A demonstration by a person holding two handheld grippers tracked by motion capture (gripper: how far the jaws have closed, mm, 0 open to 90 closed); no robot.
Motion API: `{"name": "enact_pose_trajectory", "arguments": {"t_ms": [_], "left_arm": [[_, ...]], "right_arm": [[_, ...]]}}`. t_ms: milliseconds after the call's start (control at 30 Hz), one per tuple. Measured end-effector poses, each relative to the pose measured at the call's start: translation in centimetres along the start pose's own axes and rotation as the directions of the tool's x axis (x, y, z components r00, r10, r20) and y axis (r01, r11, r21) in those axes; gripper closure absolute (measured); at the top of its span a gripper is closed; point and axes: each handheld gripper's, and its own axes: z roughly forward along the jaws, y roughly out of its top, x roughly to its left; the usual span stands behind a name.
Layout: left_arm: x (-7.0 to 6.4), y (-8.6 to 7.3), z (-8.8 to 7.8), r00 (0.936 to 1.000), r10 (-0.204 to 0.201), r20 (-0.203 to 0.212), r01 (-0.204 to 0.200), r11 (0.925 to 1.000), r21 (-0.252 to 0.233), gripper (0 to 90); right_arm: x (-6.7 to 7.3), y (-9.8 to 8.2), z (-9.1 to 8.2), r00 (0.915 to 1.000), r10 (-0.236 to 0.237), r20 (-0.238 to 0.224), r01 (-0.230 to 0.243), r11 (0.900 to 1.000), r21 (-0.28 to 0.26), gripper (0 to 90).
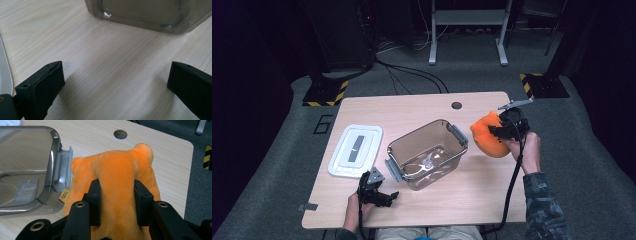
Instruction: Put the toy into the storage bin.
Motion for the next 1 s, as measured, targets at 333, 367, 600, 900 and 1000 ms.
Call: {"name": "enact_pose_trajectory", "arguments": {"t_ms": [333,367,600,900,1000], "left_arm": [[0.0,0.0,0.0,1.0,-0.006,0.0,0.006,1.0,-0.006,0.7],[0.0,0.0,0.0,1.0,-0.005,-0.001,0.005,1.0,-0.002,0.7],[0.0,0.0,0.0,1.0,-0.006,-0.001,0.006,1.0,-0.005,0.7],[0.0,0.0,0.0,1.0,-0.005,-0.001,0.005,1.0,-0.006,0.7],[0.0,0.0,0.0,1.0,-0.006,-0.001,0.006,1.0,-0.007,0.7]], "right_arm": [[0.5,1.2,-0.9,1.0,0.005,-0.001,-0.005,1.0,-0.018,64.1],[0.5,1.3,-1.0,1.0,0.005,0.0,-0.005,1.0,-0.02,64.1],[0.8,2.2,-1.9,0.9999,0.004,-0.011,-0.005,0.999,-0.041,64.0],[1.5,3.4,-2.5,0.9999,0.01,-0.012,-0.011,0.999,-0.051,63.9],[1.8,3.7,-2.6,0.9998,0.01,-0.018,-0.011,0.998,-0.059,63.9]]}}
